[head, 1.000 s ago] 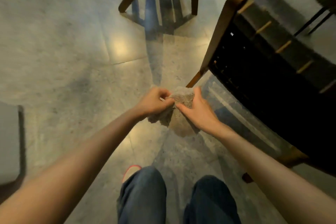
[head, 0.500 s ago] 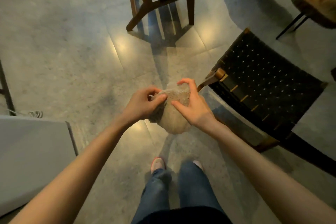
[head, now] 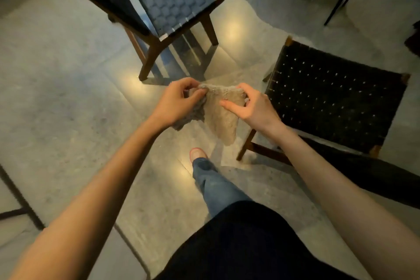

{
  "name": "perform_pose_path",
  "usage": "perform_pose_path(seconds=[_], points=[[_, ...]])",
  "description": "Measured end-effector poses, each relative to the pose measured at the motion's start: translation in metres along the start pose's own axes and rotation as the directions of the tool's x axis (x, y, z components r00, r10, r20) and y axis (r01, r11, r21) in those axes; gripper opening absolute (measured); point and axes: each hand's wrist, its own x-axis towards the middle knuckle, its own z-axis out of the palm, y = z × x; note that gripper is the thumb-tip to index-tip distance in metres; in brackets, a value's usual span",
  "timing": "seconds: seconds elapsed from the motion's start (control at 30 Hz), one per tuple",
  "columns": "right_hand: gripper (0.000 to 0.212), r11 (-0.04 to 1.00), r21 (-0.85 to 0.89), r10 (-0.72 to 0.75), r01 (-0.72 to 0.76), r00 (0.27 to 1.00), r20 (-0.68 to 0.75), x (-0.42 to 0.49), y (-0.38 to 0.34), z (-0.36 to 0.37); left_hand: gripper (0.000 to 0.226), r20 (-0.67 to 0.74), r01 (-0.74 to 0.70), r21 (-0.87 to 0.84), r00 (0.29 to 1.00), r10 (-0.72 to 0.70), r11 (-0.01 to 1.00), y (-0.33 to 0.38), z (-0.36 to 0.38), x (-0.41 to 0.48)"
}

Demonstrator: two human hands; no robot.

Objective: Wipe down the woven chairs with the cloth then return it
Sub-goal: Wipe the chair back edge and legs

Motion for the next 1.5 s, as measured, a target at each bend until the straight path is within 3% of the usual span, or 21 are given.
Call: perform_pose_path(seconds=[0.13, 0.37, 0.5, 0.6, 0.73, 0.87, 1.0, 1.1, 1.23, 1.37, 1.43, 1.5], points=[[0.030, 0.993, 0.015, 0.120, -0.120, 0.992, -0.049, 0.069, -0.016, -0.011, 0.011, 0.086, -0.076, 0.042, 0.994, 0.072, 0.996, 0.007, -0.049, 0.073], [0.015, 0.975, 0.091, 0.215, -0.204, 0.968, -0.133, 0.149, -0.030, -0.034, 0.018, 0.243, -0.158, 0.052, 0.960, 0.141, 0.986, 0.004, -0.095, 0.188], [0.024, 0.943, 0.120, 0.331, -0.310, 0.904, -0.271, 0.172, -0.024, -0.036, 0.016, 0.375, -0.241, 0.105, 0.908, 0.186, 0.965, 0.008, -0.094, 0.255], [0.023, 0.908, 0.176, 0.419, -0.380, 0.817, -0.397, 0.185, -0.020, -0.030, 0.017, 0.504, -0.331, 0.140, 0.835, 0.221, 0.933, 0.014, -0.093, 0.300], [0.019, 0.850, 0.253, 0.518, -0.463, 0.641, -0.567, 0.202, -0.028, -0.018, 0.020, 0.703, -0.460, 0.090, 0.658, 0.272, 0.883, 0.033, -0.094, 0.354], [0.019, 0.785, 0.392, 0.603, -0.480, 0.444, -0.663, 0.206, -0.043, -0.004, 0.021, 0.820, -0.637, 0.053, 0.467, 0.331, 0.769, 0.056, -0.082, 0.390], [0.024, 0.694, 0.429, 0.603, -0.578, 0.141, -0.785, 0.194, -0.051, 0.012, 0.019, 0.870, -0.767, -0.036, 0.291, 0.397, 0.641, 0.074, -0.043, 0.403], [0.028, 0.572, 0.454, 0.560, -0.684, -0.079, -0.825, 0.176, -0.056, 0.024, 0.017, 0.897, -0.821, -0.118, 0.153, 0.414, 0.559, 0.087, -0.004, 0.392], [0.026, 0.431, 0.508, 0.544, -0.746, -0.235, -0.806, 0.145, -0.053, 0.037, 0.003, 0.914, -0.827, -0.217, 0.013, 0.405, 0.518, 0.100, 0.051, 0.367], [0.025, 0.353, 0.574, 0.530, -0.739, -0.348, -0.774, 0.117, -0.043, 0.039, 0.005, 0.939, -0.809, -0.291, -0.140, 0.313, 0.511, 0.116, 0.107, 0.338], [0.025, 0.334, 0.646, 0.543, -0.687, -0.419, -0.727, 0.106, -0.040, 0.037, 0.007, 0.945, -0.765, -0.312, -0.190, 0.265, 0.564, 0.124, 0.129, 0.322], [0.023, 0.369, 0.722, 0.554, -0.586, -0.485, -0.677, 0.096, -0.038, 0.037, 0.005, 0.914, -0.716, -0.398, -0.255, 0.316, 0.574, 0.130, 0.143, 0.309]])
